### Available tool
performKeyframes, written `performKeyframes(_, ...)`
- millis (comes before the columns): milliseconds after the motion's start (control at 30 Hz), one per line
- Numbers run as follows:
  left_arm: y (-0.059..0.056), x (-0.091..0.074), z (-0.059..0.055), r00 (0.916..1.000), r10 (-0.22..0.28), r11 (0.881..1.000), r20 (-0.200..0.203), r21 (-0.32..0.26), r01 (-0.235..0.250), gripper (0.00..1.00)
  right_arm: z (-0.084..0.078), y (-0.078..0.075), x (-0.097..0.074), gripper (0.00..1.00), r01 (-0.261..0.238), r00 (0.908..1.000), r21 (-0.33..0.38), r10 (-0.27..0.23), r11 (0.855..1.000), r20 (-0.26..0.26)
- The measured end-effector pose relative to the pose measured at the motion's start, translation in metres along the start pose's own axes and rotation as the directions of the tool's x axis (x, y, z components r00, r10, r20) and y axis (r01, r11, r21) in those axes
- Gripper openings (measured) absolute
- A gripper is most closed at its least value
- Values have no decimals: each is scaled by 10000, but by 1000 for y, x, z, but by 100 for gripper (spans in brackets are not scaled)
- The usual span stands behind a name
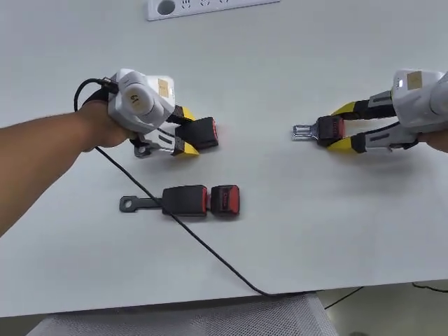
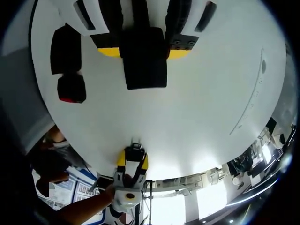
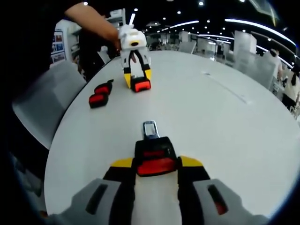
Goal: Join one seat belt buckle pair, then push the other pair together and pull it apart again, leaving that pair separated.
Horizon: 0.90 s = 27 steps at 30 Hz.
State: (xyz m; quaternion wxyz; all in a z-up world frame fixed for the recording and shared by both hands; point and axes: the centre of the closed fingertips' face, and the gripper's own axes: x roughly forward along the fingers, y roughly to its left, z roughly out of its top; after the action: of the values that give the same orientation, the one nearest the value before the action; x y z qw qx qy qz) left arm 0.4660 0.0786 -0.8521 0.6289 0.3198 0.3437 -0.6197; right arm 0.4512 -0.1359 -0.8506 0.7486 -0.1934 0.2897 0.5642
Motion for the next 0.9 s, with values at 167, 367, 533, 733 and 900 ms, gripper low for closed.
performKeyframes(167, 0, 0, -1, 10000, -77, 9999, -49, 112, 77, 35, 10, 5, 9, 34, -17, 9995, 42, 15, 10000, 326)
performKeyframes(367, -2, 1, 1, 9996, -268, 9991, -114, 331, 272, 34, 22, 13, 21, 34, -92, 9977, 112, 84, 9999, 671)
performKeyframes(533, -2, 1, 2, 9993, -339, 9984, -136, 449, 344, 34, 29, 17, 30, 34, -149, 9968, 137, 137, 9998, 791)
performKeyframes(733, -3, 1, 2, 9988, -461, 9970, -169, 608, 470, 34, 40, 21, 41, 34, -250, 9951, 85, 240, 9997, 954)
performKeyframes(900, -4, 1, 3, 9982, -553, 9953, -228, 780, 570, 34, 47, 21, 48, 34, -284, 9955, 49, 278, 9996, 909)
